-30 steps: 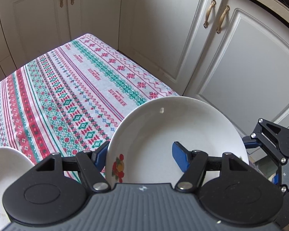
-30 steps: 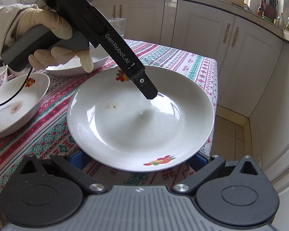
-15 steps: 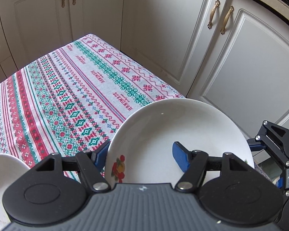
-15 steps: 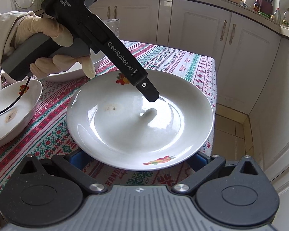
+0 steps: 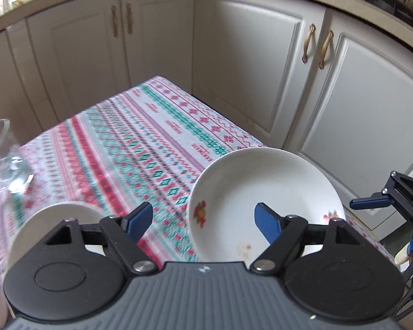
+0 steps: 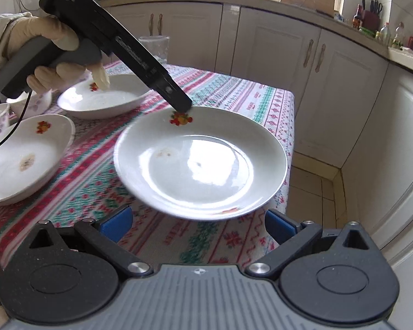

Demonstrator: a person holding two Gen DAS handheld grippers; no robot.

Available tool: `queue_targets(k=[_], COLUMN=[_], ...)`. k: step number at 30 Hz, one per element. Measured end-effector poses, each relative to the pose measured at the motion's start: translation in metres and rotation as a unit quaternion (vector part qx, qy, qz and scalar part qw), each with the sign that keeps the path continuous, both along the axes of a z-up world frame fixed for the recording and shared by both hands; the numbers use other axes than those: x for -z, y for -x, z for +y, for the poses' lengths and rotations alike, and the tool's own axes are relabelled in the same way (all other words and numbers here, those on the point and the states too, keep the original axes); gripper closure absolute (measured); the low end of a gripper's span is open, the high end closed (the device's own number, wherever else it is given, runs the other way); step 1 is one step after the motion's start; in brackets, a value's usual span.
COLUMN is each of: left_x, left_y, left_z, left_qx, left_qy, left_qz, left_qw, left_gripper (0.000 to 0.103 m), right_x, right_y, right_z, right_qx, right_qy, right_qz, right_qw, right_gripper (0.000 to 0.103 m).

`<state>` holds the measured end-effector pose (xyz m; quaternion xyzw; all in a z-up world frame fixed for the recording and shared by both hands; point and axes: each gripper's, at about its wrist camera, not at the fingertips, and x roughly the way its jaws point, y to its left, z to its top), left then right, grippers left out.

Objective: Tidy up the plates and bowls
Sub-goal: 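Lift the stained white plate off the tablecloth with the left gripper, then carry the stained plate with the left gripper toward the other deep white plate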

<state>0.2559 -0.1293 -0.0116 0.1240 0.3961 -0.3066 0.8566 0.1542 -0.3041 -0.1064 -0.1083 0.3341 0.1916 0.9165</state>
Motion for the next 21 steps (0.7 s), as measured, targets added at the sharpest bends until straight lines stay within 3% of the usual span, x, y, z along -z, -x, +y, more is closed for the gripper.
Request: queue_targets(k=[1,10,15,21], left_x=[-0.005,-0.021,-0.013,0.002], left_y=[0.005,0.069,0.107,0.146], left_z=[0.006,0.055,0.080,0.109], left_qx=[-0.006,-0.035,-0.050,-0.073], left_qy=[0.002,0.015,0.013,-0.010], left_qz=[-0.003,-0.028,-0.026,-0.027], left_qw=[1.0000,0.9989,0.9983,0.9969], left_gripper=[0.014,0.013,0.013,0.012], right_x=[-0.002,-0.015,-0.017,-0.001], right_y=[0.006,0.035,0.051,0.057], right_z=[0.001,0.027,0.046,0.069], right_qx=[-0.001,-0.027,-0.046,-0.063], right_qy=[-0.004,-0.010,-0.012,-0.016], right_qz=[-0.002,-0.024,-0.035,-0.013], right_qw=[1.000,0.999,0.998,0.998], right_gripper=[0.000,0.000,0.000,0.000])
